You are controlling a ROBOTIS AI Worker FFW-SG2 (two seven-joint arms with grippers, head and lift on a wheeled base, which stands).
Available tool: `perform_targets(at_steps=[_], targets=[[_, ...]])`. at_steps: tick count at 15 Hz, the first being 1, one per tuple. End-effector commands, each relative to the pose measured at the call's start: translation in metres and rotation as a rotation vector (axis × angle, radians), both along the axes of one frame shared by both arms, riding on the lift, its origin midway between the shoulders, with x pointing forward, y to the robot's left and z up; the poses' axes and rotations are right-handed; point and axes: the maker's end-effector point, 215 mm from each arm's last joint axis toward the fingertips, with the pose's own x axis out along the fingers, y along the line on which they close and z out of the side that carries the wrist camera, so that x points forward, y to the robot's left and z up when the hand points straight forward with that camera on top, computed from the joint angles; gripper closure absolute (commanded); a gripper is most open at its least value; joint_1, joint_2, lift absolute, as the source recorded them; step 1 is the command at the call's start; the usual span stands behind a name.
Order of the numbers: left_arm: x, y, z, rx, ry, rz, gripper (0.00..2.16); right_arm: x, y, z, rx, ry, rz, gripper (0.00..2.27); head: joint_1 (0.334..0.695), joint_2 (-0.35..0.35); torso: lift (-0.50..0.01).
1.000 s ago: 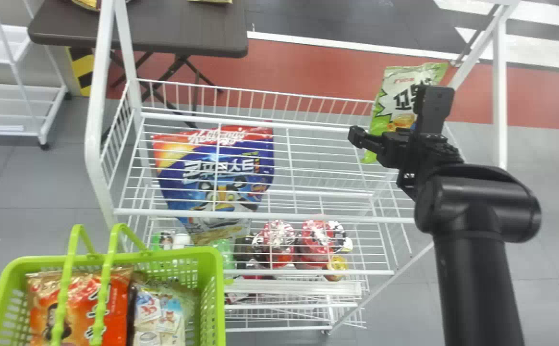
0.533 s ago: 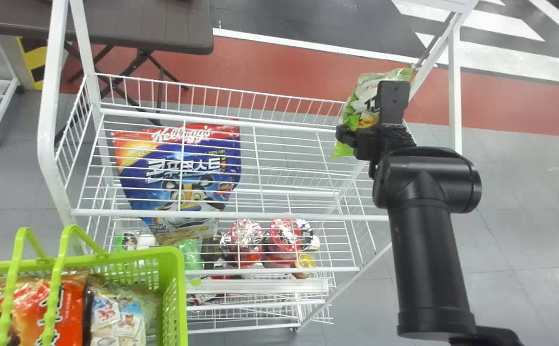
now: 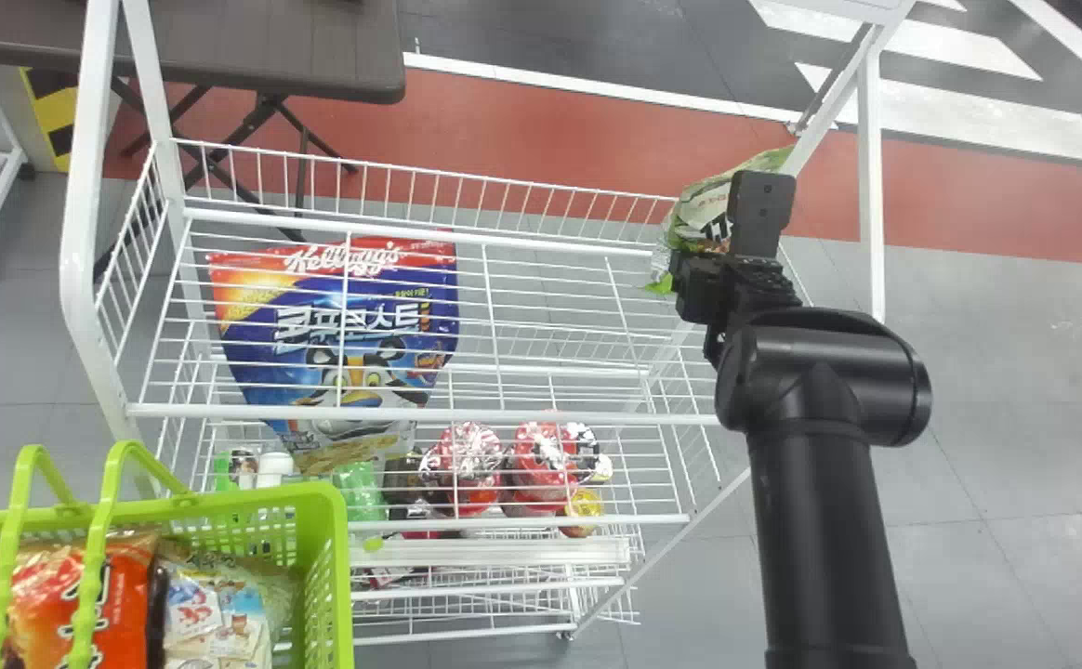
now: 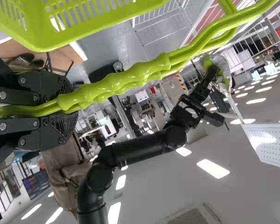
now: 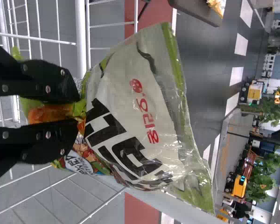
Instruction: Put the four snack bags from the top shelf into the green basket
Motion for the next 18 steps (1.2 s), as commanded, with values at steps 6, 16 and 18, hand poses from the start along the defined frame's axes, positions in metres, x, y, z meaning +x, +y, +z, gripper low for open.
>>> perform_targets(at_steps=[6,16,18], targets=[[0.0,-0.001,0.002,-0.011,-0.002,-0.003,2.15,-0.087,0.149,0.078,0.178,-0.105,0.306,2.25,0.695,-0.243,0.0],[0.002,0.0,-0.001,-0.008,0.004,0.003,2.15,-0.313,0.388,0.035,0.803,0.278,0.833,2.25,0.695,0.233,0.0],[0.002,0.0,-0.002,-0.008,0.004,0.002,2.15,-0.334,0.402,0.023,0.889,0.352,0.859,2.25,0.695,0.328,0.0]])
